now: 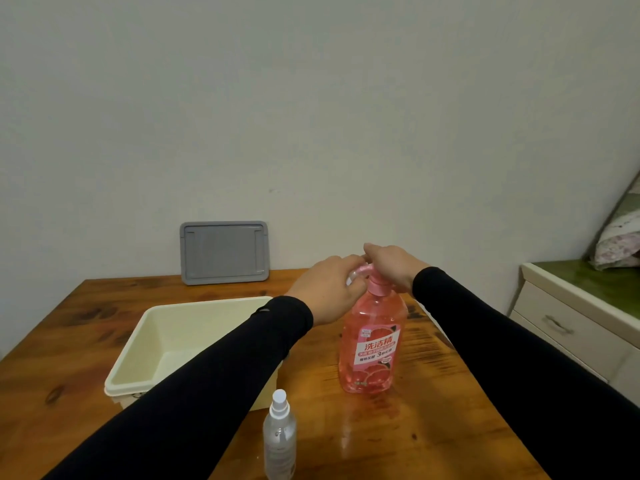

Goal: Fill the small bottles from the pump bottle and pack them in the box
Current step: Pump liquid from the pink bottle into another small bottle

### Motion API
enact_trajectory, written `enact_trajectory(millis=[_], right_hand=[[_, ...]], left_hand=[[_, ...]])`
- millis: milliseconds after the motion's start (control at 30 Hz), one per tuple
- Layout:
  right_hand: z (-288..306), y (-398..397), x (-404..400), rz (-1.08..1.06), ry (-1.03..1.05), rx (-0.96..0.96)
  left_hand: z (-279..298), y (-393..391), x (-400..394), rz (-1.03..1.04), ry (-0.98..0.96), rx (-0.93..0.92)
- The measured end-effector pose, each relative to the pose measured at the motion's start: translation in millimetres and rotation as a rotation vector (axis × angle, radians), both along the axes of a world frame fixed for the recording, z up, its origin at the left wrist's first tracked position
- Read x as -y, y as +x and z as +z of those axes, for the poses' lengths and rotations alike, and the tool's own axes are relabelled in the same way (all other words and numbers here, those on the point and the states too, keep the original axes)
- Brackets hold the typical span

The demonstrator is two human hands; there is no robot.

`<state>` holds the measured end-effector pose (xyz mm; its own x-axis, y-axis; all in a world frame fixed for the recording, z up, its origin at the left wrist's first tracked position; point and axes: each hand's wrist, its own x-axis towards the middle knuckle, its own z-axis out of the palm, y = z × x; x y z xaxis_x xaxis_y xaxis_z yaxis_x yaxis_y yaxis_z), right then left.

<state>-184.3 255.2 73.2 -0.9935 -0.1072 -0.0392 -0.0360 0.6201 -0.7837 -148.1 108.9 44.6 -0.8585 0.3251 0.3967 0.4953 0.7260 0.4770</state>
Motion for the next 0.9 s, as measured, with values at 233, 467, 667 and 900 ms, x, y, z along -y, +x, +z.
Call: enact_trajectory(millis=[233, 467, 667, 900], right_hand=[[16.6, -1.1, -3.3, 0.019, 0.02, 0.033], [-2.3, -2.4, -2.0, 0.018, 0.009, 0.001], [8.6, -3.2, -3.4, 0.034, 0.094, -0.045], [5.4, -7.2, -4.4, 0.045, 0.104, -0.052]], left_hand=[[12.4, -1.8, 1.2, -0.011, 0.012, -0.023], [-0.8, 0.6, -1.3, -0.006, 0.02, -0.018], [9.3, -0.5, -0.3, 0.011, -0.026, -0.017], [9.1, -0.8, -0.4, 0.003, -0.008, -0.029]])
